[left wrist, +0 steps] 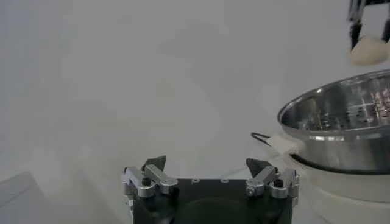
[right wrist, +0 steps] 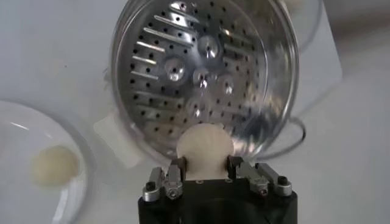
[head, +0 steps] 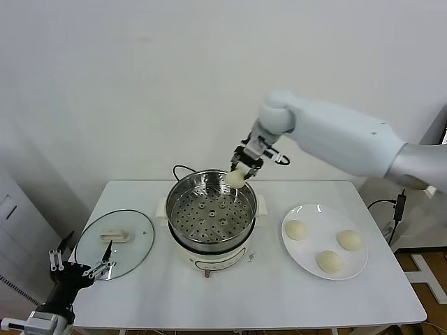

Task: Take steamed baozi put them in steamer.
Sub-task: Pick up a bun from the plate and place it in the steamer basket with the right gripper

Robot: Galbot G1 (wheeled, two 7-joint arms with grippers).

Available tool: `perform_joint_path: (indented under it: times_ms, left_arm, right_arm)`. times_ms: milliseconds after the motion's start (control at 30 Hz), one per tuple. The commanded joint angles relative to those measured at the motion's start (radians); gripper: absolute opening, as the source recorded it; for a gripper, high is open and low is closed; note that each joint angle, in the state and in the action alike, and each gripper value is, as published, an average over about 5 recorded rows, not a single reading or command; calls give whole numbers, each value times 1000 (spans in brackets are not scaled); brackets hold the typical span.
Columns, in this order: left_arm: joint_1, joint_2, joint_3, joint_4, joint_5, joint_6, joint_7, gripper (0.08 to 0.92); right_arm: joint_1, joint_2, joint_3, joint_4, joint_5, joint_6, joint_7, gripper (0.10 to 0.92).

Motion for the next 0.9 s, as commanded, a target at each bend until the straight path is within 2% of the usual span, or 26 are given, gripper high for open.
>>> perform_joint_path:
  times_ms: [33,300,600,733,900]
  left_arm:
    - [4,-2,-2,-4,-2,-1,1,823]
    - [0,3,-8,-11,-5,3,0,823]
    - [3,-1,-15,-15,-6,2,0,823]
    - [6,-2,-15,-16,-7,1,0,823]
    - [6,0,-18,-14,-8,0,0,823]
  right_arm:
    - [-95,123,74,-38,-212,174,2,435]
    - [-200,136,142,-80,-367,248,25,441]
    - [-259,161,187,-146,-448,255,46,479]
    - [-267,175,206,-171,-484,253,59,552]
    - [-241,170,212,-170,-423,225,58,697]
